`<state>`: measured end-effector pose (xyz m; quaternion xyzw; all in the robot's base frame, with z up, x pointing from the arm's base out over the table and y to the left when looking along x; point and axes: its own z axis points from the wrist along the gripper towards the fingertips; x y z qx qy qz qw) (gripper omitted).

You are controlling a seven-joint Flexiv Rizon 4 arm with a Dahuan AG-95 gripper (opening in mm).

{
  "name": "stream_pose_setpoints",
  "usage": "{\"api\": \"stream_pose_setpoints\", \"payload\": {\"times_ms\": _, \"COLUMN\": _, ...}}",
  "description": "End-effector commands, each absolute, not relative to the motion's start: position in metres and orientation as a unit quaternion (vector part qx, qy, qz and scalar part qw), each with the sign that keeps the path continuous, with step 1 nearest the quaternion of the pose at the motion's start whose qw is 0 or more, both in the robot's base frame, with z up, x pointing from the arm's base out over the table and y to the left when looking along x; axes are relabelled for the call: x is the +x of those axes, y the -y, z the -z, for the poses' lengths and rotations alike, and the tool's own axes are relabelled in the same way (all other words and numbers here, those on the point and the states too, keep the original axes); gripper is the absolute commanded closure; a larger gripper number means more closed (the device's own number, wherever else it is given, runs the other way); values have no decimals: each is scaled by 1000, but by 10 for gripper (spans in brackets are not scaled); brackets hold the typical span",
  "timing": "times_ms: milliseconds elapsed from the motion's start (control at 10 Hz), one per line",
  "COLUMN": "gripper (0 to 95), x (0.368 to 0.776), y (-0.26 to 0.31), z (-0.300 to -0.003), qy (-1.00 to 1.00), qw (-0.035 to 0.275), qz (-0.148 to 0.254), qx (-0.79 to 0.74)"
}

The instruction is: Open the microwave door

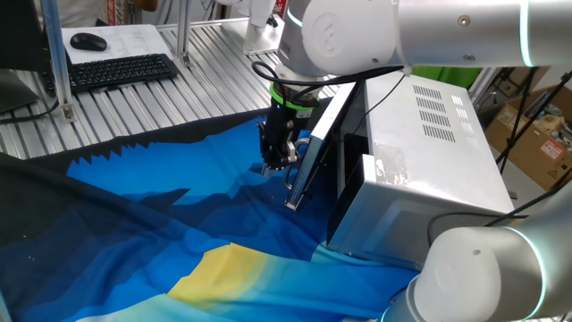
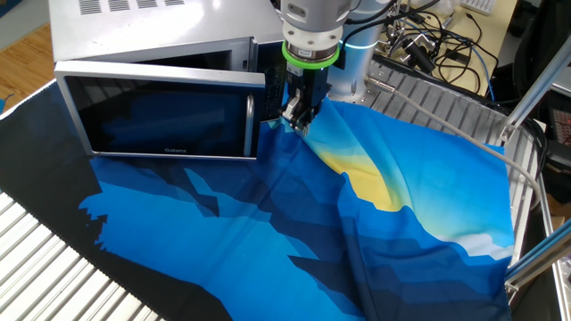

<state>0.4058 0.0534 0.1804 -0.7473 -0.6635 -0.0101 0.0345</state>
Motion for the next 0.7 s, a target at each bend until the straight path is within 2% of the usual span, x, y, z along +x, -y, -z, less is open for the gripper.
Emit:
{"api": "stream_pose_setpoints", "payload": {"times_ms": 100, "gripper": 950, "x": 406, "y": -54, "z": -180, "qy": 666, "qw": 36, "qz": 11, "qx": -745}}
{"api": "stream_pose_setpoints", "payload": {"times_ms": 700, "gripper": 950, "x": 406, "y": -54, "z": -180, "qy": 664, "qw": 33, "qz": 7, "qx": -747}}
